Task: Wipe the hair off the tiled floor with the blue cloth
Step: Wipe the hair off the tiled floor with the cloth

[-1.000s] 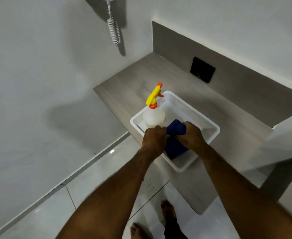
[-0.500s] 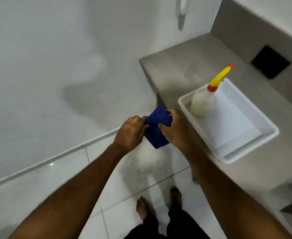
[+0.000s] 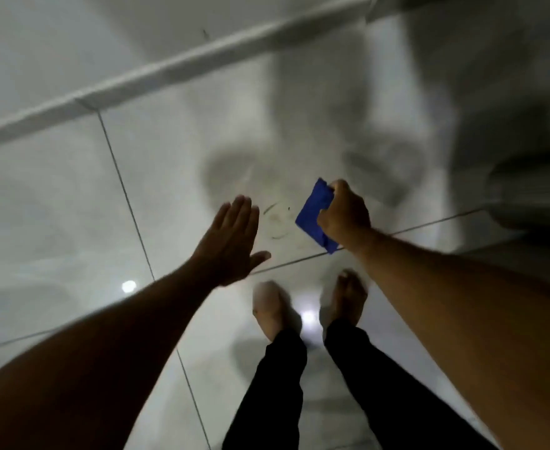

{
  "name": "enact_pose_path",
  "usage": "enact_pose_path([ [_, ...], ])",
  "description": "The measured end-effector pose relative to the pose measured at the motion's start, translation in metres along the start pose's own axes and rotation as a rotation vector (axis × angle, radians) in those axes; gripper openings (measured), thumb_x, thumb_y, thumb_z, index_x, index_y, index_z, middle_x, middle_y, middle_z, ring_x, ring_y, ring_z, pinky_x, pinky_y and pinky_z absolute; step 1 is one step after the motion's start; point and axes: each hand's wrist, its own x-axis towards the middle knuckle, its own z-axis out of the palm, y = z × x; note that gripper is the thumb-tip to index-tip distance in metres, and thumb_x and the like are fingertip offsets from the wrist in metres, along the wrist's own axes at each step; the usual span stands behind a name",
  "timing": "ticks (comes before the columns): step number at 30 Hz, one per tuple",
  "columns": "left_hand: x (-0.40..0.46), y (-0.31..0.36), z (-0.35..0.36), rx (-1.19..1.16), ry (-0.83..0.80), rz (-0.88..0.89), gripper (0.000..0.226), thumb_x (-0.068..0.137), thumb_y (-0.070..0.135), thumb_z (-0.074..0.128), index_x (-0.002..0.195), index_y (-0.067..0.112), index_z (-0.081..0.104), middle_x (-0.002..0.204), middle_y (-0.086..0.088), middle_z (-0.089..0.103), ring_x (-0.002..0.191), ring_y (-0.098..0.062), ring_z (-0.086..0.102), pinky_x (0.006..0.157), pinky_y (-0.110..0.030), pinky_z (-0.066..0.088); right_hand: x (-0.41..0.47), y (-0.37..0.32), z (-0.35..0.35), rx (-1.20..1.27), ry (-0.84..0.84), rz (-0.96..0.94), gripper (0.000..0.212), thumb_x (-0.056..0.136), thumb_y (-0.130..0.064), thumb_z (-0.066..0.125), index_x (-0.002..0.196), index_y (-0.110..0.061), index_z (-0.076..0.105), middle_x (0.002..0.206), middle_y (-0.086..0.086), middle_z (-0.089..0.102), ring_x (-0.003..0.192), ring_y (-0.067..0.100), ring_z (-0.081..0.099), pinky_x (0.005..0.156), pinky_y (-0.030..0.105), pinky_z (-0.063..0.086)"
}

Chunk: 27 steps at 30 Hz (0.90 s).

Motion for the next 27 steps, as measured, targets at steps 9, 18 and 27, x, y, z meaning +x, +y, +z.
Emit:
enact_pose_path([
  [9,0.068,-0.042,0.209,-0.080,-0.083,-0.220,0.131,0.072,0.080,0.055,0.150,-0.007,-0.004,0.160,-0.031,-0.007,0.148,-0.043,-0.010,0.121,-0.053,0.001,0.135,0.093,0.160,0.146,0.061,-0.001,0.046,0.087,-0.010,0.066,0.129,-0.012,0.050,0.124,0.008,0.061,0.102,0.019,0.058,0.079,0.025,0.042],
  [18,0.103,-0.053,0.229,-0.257,-0.141,-0.379,0.163,0.046,0.064,0.087,0.148,0.000,-0.022,0.159,-0.024,-0.022,0.146,-0.038,-0.024,0.118,-0.047,-0.013,0.125,0.109,0.192,-0.572,0.275,-0.530,0.060,0.092,-0.031,0.058,0.143,-0.005,0.037,0.151,0.025,0.035,0.141,0.043,0.029,0.115,0.056,0.025],
  [27,0.115,-0.078,0.239,-0.296,-0.259,-0.344,0.178,0.028,0.090,0.070,0.137,0.007,-0.044,0.142,-0.018,-0.054,0.132,-0.032,-0.050,0.106,-0.045,-0.030,0.196,0.059,0.218,-0.652,0.242,-0.610,0.072,0.095,-0.035,0.049,0.155,-0.015,0.014,0.164,0.018,0.008,0.149,0.042,0.003,0.119,0.059,0.011],
])
